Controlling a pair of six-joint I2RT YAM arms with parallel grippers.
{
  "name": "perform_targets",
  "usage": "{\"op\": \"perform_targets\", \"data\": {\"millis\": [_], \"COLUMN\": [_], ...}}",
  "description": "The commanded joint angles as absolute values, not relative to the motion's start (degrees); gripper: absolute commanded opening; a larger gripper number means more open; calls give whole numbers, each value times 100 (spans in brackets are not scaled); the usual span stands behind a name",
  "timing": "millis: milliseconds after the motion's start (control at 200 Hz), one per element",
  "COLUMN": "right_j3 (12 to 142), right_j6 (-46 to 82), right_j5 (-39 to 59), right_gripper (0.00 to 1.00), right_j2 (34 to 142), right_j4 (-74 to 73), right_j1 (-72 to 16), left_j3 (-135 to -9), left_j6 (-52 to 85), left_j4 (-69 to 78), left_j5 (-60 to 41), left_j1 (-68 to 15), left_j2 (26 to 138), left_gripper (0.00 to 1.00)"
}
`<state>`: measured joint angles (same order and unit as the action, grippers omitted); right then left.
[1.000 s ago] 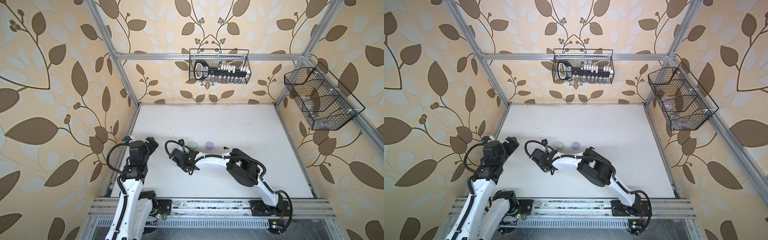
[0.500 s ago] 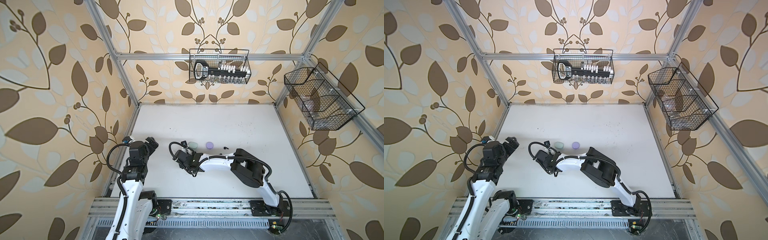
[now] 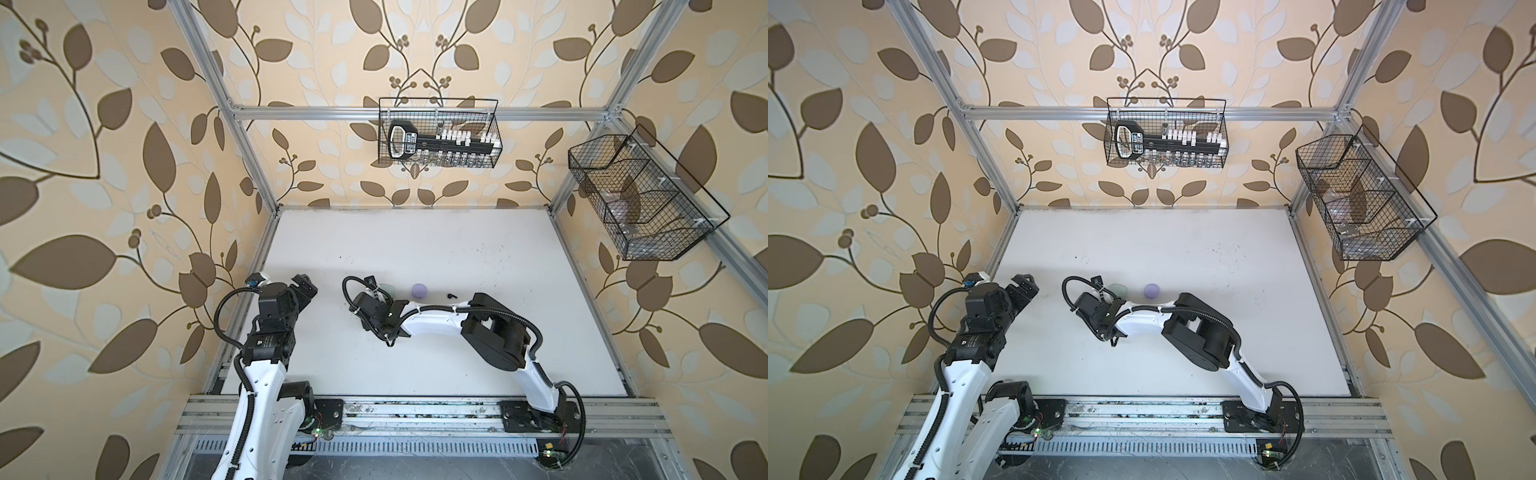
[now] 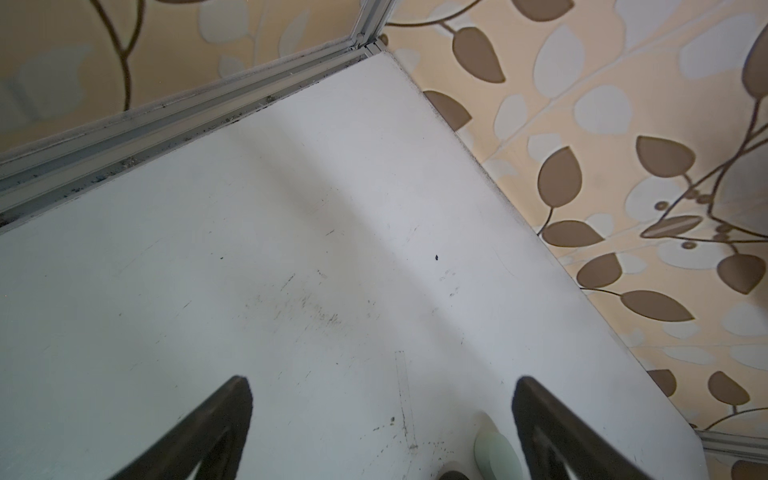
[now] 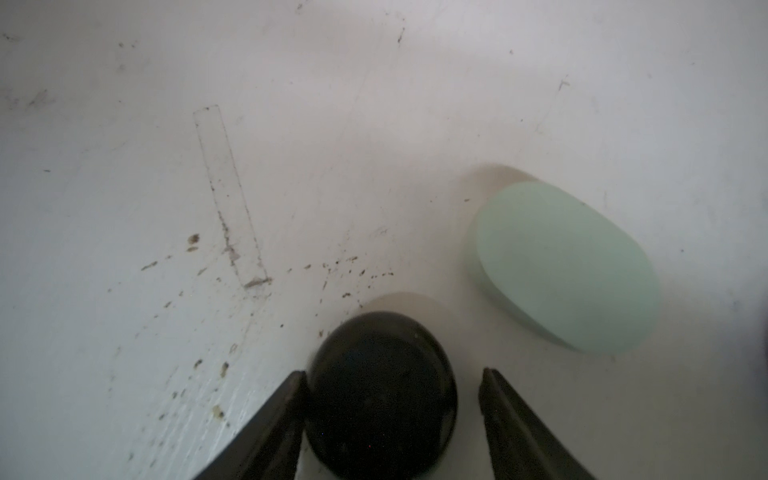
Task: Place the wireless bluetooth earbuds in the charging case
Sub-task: 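Grasp the black round case with the right gripper and lift it, then bring the black case toward the left gripper while the left arm reaches in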
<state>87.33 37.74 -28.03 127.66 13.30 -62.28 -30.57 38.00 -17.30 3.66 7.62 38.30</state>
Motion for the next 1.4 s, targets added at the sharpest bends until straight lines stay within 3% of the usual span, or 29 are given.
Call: {"op": "perform_targets", "data": {"millis": [0,305,510,675,880,980,1135,1395], "right_j3": [8786,8842,8573,7157,4279,3281,2870,2502], "right_j6": [3718,3729,3230,2191,370,-434,-1154,-2678], "right_j5": [-2487,-2650,-2765,-2869,-3237,-3730,-4468,-6123], "right_gripper": [65,54,40,37,29,29,21,20], "right_j2": [13186,13243,13041,11760,9577,8946,8486,8525], "right_j4": [1605,1742,1431,126,-2419,-3606,-3982,-5084], "right_j1": [-6289,-6275,-6277,-6197,-6303,-6527,-6835,-8047], "left_j3": [-3022,-2981,-2909,-2815,-2527,-2654,-3044,-3285], "left_j6": [3697,3658,3553,3375,3810,3667,2616,1493], "left_j4": [-1522,-1442,-1217,-648,1186,1423,1018,922], "left_j5": [272,148,-254,-1636,-3924,-4147,-3766,-3755], "left_j1": [826,822,826,824,747,265,-1195,-2484], "left_j2": [3762,3743,3734,3833,4394,4670,4881,5292], "left_gripper": [99,99,99,99,97,90,85,74]}}
